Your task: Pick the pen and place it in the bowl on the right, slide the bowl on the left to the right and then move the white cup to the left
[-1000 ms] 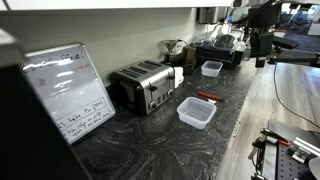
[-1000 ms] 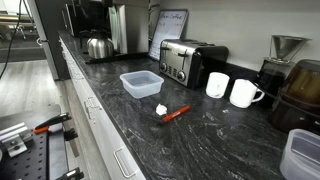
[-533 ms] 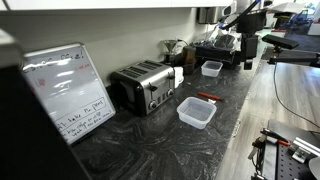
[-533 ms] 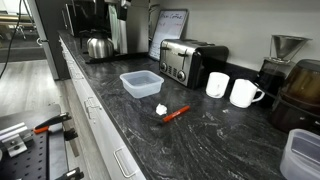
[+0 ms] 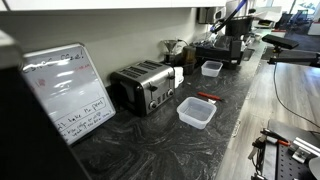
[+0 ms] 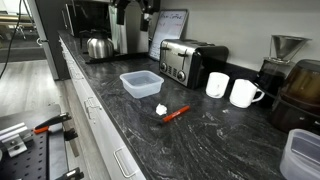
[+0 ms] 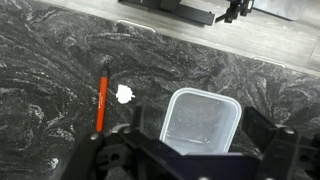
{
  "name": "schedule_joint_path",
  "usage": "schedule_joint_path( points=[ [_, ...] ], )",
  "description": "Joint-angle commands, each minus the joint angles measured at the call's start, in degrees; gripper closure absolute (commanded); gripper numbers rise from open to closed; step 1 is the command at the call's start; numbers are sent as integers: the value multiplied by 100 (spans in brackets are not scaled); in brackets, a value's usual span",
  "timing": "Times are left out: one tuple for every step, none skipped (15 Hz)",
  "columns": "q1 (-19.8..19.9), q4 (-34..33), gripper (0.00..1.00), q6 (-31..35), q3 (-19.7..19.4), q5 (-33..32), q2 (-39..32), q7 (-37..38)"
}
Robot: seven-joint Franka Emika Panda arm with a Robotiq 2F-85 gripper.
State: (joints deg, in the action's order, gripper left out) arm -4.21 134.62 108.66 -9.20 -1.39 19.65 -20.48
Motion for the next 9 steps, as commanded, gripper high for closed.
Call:
schedule_joint_path(
  points=[
    [185, -451, 0, 559, -175, 376, -967, -641],
    [236, -540, 0, 667, -200, 456, -1177, -712],
    [309, -597, 0, 821, -197, 476, -1328, -700],
    [387, -639, 0, 971, -195, 512, -1458, -687],
    [462, -696, 0, 1067, -180, 530, -1570, -667],
    [539, -728, 0, 1189, -171, 549, -1661, -635],
    [612, -782, 0, 1282, -169, 570, -1757, -618],
    [684, -811, 0, 1417, -168, 571, -1854, -591],
    [751, -790, 0, 1638, -162, 517, -1922, -565]
  ],
)
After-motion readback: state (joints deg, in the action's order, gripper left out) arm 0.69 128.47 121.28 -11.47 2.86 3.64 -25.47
